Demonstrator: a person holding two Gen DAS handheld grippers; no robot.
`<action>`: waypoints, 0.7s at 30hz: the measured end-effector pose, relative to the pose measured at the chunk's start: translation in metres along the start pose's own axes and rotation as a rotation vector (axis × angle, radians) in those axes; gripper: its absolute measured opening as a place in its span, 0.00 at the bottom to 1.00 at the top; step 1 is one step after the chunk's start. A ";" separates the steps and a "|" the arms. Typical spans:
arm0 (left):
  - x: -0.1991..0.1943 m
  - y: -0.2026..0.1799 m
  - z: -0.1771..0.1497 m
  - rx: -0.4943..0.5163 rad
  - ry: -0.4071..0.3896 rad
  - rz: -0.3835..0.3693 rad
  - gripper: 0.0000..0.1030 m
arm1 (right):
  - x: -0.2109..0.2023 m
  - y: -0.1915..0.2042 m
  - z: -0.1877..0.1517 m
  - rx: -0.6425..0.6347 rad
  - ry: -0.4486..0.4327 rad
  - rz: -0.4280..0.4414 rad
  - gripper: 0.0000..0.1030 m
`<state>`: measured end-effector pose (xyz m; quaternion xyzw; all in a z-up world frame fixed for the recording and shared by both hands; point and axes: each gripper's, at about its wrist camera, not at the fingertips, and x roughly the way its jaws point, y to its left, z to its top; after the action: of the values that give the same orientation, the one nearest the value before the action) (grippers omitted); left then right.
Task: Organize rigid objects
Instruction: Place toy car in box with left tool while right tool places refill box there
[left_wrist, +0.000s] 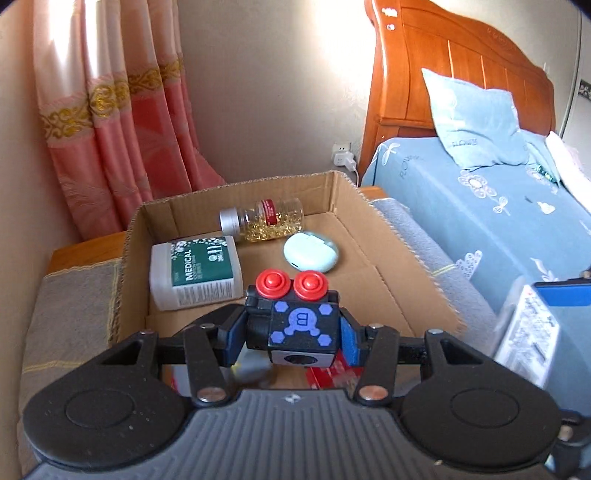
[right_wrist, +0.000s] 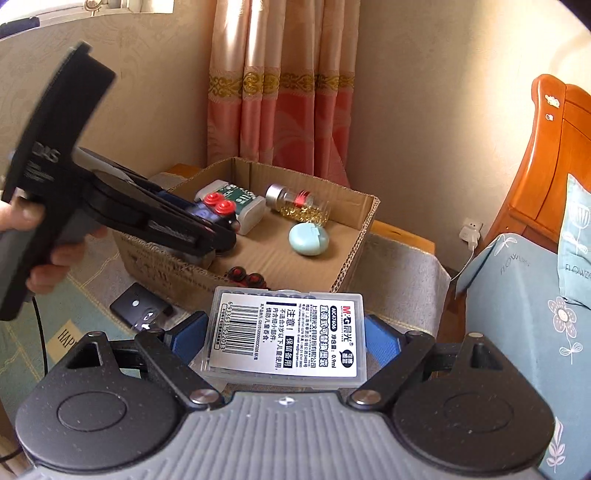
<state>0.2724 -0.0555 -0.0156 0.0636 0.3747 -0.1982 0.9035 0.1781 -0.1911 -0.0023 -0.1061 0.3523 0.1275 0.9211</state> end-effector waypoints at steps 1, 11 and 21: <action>0.002 -0.001 0.000 -0.003 -0.012 0.013 0.49 | 0.002 -0.001 0.001 0.001 0.002 -0.001 0.90; -0.001 0.018 0.008 -0.077 -0.086 0.049 0.88 | 0.015 -0.002 0.012 0.004 0.008 -0.012 0.90; -0.068 0.029 -0.027 -0.069 -0.086 0.139 0.95 | 0.046 -0.005 0.051 0.007 0.009 0.011 0.90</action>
<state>0.2226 -0.0009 0.0123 0.0496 0.3368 -0.1242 0.9320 0.2443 -0.1741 0.0047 -0.1014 0.3576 0.1308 0.9191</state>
